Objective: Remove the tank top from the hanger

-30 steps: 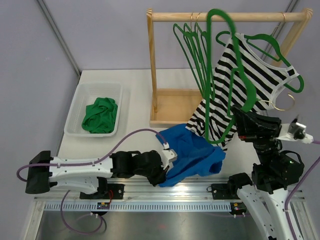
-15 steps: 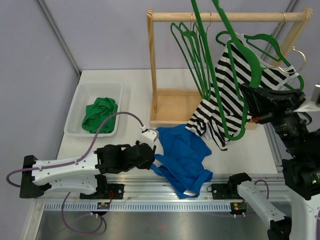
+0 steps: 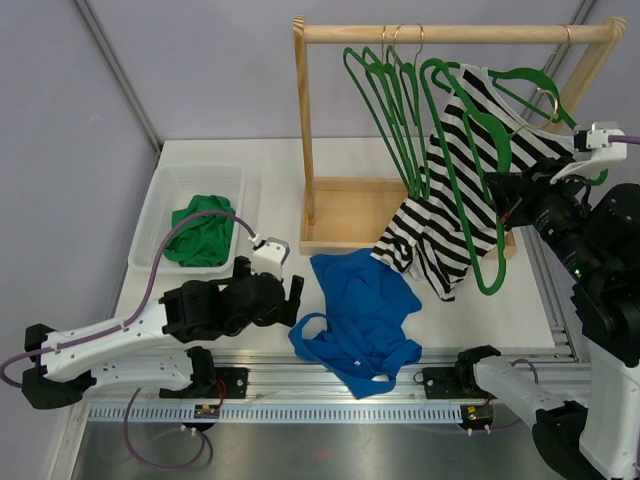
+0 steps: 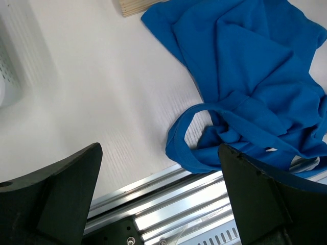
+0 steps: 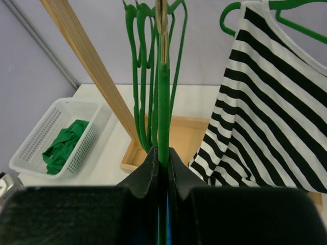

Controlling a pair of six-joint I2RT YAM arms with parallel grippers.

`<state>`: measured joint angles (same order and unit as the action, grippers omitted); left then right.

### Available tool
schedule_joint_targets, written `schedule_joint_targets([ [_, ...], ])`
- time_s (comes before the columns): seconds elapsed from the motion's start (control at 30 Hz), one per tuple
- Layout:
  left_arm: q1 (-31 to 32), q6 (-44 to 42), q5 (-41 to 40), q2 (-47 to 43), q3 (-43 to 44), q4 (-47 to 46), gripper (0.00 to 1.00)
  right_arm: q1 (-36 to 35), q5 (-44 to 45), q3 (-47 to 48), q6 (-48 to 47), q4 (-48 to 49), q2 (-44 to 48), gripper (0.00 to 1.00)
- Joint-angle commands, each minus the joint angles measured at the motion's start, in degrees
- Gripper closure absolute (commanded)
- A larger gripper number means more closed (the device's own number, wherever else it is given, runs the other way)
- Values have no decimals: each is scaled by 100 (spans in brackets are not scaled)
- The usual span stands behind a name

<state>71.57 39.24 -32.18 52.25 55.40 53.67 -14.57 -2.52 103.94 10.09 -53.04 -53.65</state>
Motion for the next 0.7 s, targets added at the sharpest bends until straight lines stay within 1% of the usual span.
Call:
schedule_joint_targets([
  [0.0, -38, 22, -297, -311, -169, 73, 1, 7, 655, 319, -200, -215, 21, 100],
  [0.07, -38, 31, -306, -469, -257, 91, 1, 6, 981, 311, -244, -242, 21, 100],
  [0.13, -47, 48, -306, -549, -345, 109, 1, -2, 1070, 267, -314, -225, -40, 100],
  [0.2, -47, -4, -262, -654, -372, 39, 1, 6, 1000, 302, -411, -260, -180, 100],
  [0.33, -47, -92, -236, -699, -275, 29, 1, 7, 789, 705, -560, -357, -847, 100],
  [0.4, -47, -119, -244, -690, -223, 65, 1, -2, 824, 803, -665, -243, -1006, 100],
  [0.5, -47, -233, -166, -716, -135, 39, 1, 7, 806, 891, -754, 213, -1253, 100],
  [0.57, -38, -487, 80, -734, -126, -40, 1, 7, 903, 1057, -850, 460, -1551, 100],
  [0.67, -47, -655, 169, -699, -117, -32, 1, -2, 850, 1435, -982, 575, -2078, 100],
])
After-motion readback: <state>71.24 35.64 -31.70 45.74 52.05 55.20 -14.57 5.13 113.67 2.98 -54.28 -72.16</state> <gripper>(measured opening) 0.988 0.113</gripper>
